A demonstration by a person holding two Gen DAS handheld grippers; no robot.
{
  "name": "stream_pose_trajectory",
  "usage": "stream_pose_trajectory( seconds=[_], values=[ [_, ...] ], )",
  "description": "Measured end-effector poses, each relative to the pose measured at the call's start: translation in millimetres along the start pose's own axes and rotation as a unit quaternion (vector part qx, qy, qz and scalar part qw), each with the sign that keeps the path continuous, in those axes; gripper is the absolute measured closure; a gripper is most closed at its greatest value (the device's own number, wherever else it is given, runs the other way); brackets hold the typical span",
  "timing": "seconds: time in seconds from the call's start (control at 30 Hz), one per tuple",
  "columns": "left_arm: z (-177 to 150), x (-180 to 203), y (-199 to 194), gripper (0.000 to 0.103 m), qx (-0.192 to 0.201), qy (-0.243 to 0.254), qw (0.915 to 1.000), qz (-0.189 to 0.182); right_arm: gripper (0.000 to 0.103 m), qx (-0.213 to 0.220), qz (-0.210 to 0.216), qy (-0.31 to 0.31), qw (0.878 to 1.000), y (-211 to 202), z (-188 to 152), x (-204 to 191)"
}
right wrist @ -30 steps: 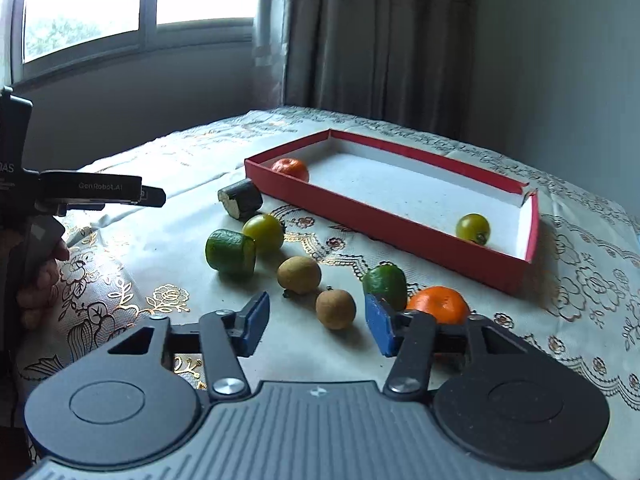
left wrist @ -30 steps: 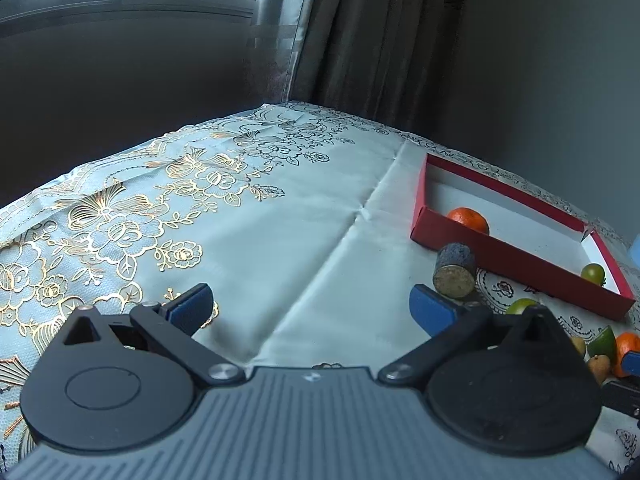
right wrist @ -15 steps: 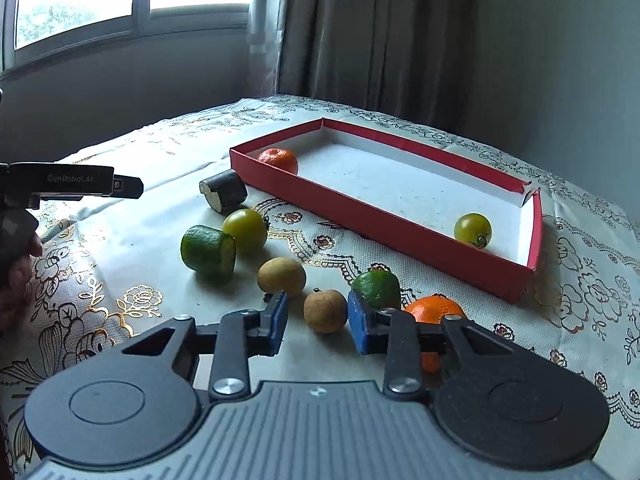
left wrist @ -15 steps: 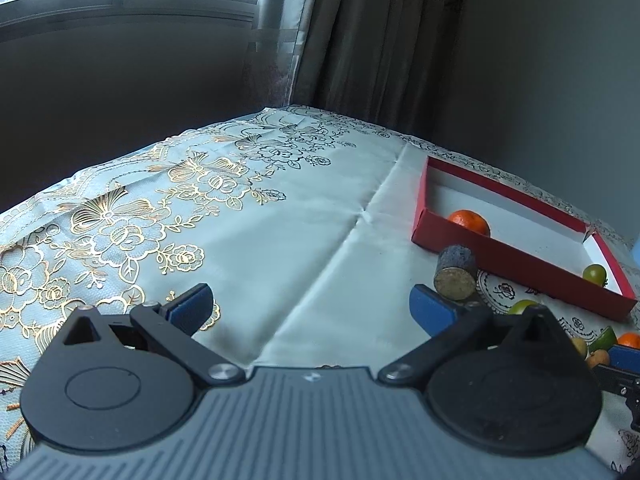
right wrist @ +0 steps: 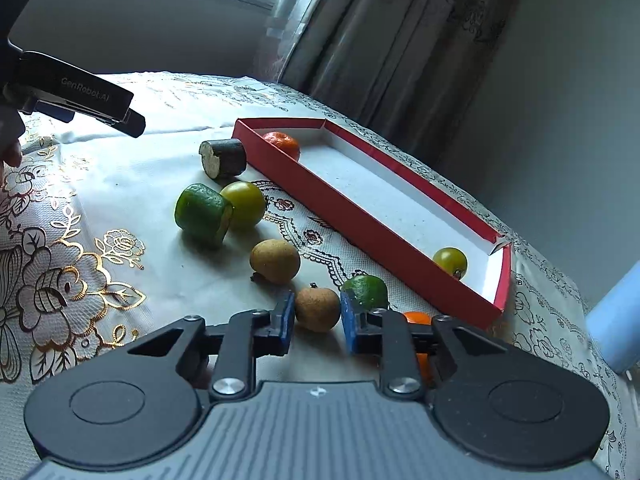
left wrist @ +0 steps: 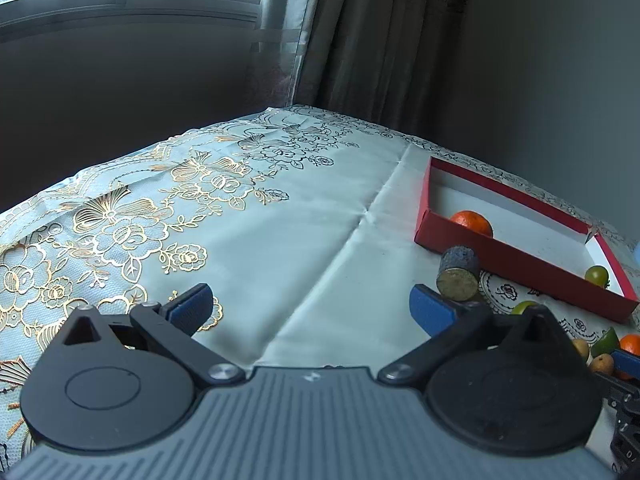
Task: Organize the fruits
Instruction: 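Close the right gripper on a small brown round fruit, then carry the brown fruit into the red box and open the right gripper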
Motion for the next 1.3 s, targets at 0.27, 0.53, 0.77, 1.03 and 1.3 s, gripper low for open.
stream_pose_trajectory(
  seconds=[0.27,0.53,0.77,1.03,1.3],
  values=[
    [0,0,0,0.000,0.000,0.000,1.0000,0.002,0.079,0.066,0.007,0.049,0.997,-35,36,25],
    [1,0,-1,0.000,0.003,-0.003,1.0000,0.003,0.079,0.021,0.065,0.209,0.975,31,81,108],
    [1,2,3,0.000,-0.006,0.003,0.9999,0.009,0.079,-0.029,0.043,0.215,0.975,79,78,112],
    [-2,2,14,0.000,-0.041,0.011,0.9988,0.027,0.078,-0.015,0.034,0.219,0.975,59,63,111],
    [-5,13,21,0.000,-0.063,0.053,0.9942,0.070,0.022,0.045,0.020,0.251,0.967,-33,-15,117]
  ],
)
Point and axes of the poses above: each gripper's, at about its wrist camera, not at the fingertips, and y roughly the way its jaws point, x to its right, z to its top, the point moved 7 cm from there along y, roughly the way its jaws point, and after that the axes turned 12 degrees about -x, right-handed, at the moved point
